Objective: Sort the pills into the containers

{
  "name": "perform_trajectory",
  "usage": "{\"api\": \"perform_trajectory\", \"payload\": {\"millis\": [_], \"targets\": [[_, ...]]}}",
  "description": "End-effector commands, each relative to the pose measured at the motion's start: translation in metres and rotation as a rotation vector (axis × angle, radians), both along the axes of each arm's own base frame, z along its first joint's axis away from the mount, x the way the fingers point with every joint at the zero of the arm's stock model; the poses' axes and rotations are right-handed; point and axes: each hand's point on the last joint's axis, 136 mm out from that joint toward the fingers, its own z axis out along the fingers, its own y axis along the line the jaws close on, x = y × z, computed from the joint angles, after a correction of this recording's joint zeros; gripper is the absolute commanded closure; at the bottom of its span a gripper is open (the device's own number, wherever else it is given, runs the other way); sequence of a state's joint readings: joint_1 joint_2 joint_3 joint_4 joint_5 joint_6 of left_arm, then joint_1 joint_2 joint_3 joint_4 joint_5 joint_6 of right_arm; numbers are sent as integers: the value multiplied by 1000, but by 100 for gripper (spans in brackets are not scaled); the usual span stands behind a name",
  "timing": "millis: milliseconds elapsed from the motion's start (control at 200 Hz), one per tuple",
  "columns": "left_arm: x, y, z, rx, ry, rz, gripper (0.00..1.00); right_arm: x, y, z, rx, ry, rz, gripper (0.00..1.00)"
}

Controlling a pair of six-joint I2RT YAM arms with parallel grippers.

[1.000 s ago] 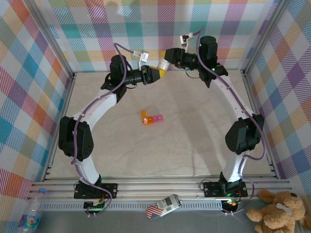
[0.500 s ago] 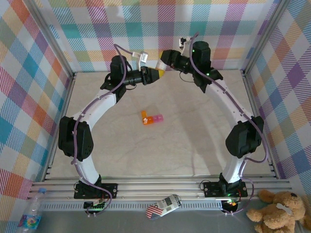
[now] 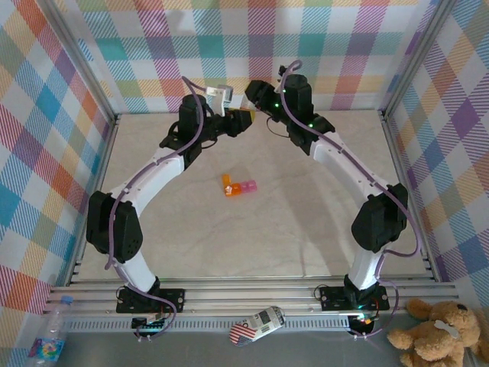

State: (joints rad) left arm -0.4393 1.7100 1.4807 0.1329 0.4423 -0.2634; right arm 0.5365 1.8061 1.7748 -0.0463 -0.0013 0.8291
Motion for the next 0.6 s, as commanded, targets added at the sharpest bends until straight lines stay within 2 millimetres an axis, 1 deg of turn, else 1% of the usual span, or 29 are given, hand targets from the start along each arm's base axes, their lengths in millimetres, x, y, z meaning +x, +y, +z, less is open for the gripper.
{"api": "perform_trajectory", "payload": {"millis": [0, 65, 115, 260, 360, 480, 545, 595], "targets": [[-8, -13, 30, -19, -143, -24, 100, -22, 27, 6, 37, 42, 106, 48], [-6, -10, 32, -40, -136, -42, 100, -23, 13, 15, 35, 17, 115, 36], [-6, -7, 36, -64, -134, -63, 100, -25, 1, 20, 31, 6, 124, 31], [-11, -4, 47, -107, -136, -158, 100, -31, -42, 23, -7, -22, 76, 23], [-18, -7, 54, -116, -132, -234, 100, -31, -62, 25, -14, -38, 89, 19], [-25, -12, 60, -133, -117, -329, 100, -26, -74, 31, 0, -81, 163, 15], [-28, -15, 61, -137, -108, -359, 100, -23, -75, 36, 0, -110, 217, 13], [-29, -16, 62, -138, -105, -375, 100, -24, -70, 41, 12, -136, 277, 13]]}}
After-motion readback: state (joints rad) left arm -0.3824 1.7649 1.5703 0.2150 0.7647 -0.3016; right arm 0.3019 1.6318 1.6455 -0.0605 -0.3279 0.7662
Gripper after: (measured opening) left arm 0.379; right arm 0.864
